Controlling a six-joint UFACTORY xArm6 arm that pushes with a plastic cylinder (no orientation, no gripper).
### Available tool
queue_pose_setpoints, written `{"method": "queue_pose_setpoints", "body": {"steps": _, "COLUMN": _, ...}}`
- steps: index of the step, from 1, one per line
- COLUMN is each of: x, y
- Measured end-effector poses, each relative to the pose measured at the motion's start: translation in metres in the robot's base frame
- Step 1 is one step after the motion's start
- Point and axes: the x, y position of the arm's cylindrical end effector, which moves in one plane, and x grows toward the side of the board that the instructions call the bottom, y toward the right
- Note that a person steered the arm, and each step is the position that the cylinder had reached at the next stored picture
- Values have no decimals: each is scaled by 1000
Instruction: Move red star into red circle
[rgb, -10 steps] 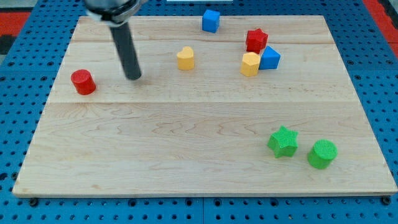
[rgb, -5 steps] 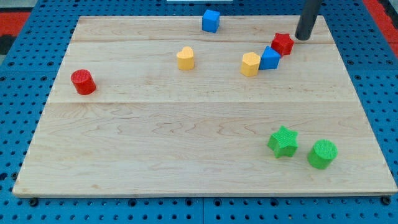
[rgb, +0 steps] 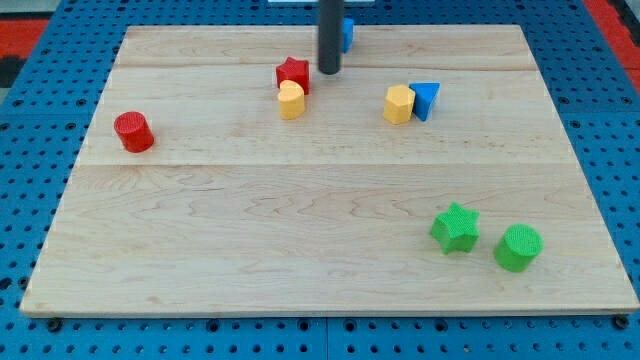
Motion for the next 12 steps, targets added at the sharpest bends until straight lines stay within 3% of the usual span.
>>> {"method": "queue_pose_setpoints", "body": {"steps": 1, "x": 6, "y": -109}}
{"method": "queue_pose_setpoints", "body": {"steps": 2, "x": 24, "y": -152}}
{"method": "queue_pose_setpoints", "body": {"steps": 3, "x": 25, "y": -162}}
{"method": "queue_pose_setpoints", "body": {"steps": 4, "x": -3, "y": -118}}
{"method": "queue_pose_setpoints", "body": {"steps": 5, "x": 52, "y": -82}}
{"method": "queue_pose_setpoints", "body": {"steps": 6, "x": 68, "y": -143}}
{"method": "queue_pose_setpoints", "body": {"steps": 7, "x": 40, "y": -125}}
{"method": "queue_pose_setpoints", "body": {"steps": 8, "x": 13, "y": -148}}
{"method": "queue_pose_setpoints", "body": {"steps": 9, "x": 59, "y": -191}}
{"method": "queue_pose_setpoints", "body": {"steps": 12, "x": 70, "y": -178}}
